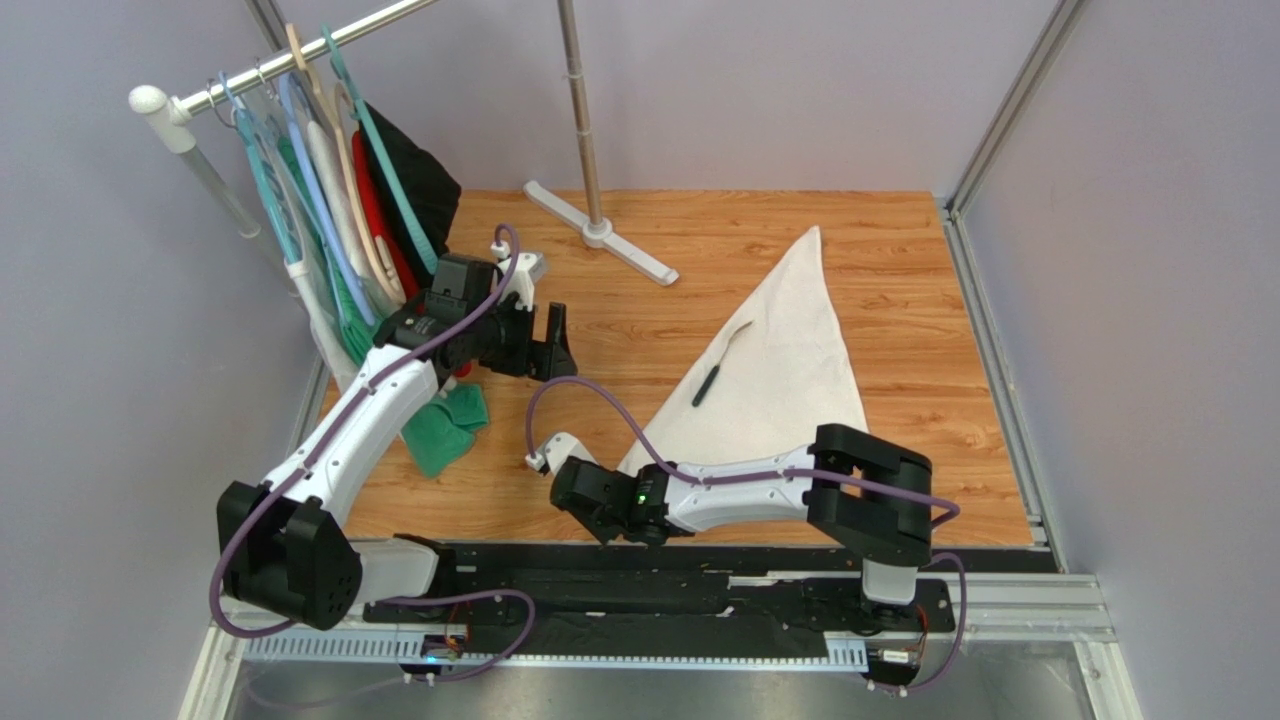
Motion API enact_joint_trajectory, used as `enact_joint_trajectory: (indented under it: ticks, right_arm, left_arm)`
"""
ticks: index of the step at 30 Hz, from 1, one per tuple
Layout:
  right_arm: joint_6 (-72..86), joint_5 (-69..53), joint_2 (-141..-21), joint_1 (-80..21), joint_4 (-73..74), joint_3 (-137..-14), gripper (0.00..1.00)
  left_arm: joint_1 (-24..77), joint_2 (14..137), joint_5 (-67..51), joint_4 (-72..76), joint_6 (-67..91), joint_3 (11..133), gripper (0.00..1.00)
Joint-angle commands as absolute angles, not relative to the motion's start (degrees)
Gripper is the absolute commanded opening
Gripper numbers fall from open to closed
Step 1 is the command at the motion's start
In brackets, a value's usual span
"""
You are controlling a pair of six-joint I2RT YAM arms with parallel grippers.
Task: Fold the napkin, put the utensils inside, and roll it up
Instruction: Fold the napkin
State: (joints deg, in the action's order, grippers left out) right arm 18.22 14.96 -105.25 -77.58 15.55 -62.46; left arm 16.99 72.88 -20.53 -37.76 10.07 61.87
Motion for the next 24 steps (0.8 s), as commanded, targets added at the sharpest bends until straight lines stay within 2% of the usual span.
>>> enact_joint_trajectory:
  ticks: [1,15,24]
  right_arm:
    - [20.1,11.4,-106.2,-78.4,15.0,-62.3,0.00]
    - [21.5,4.6,-94.3,-75.7,15.7,-62.5,0.00]
    - [17.1,-1.8,-86.1,-62.1,16.8,-58.1,0.00]
  left_arm:
    - [16.7,72.8,-21.4,-37.6,9.1,62.0,0.95]
    - [16.7,72.1,-20.7,-37.7,9.0,62.1,0.94]
    - [16.7,71.9,-20.6,-37.8,8.8,62.1,0.94]
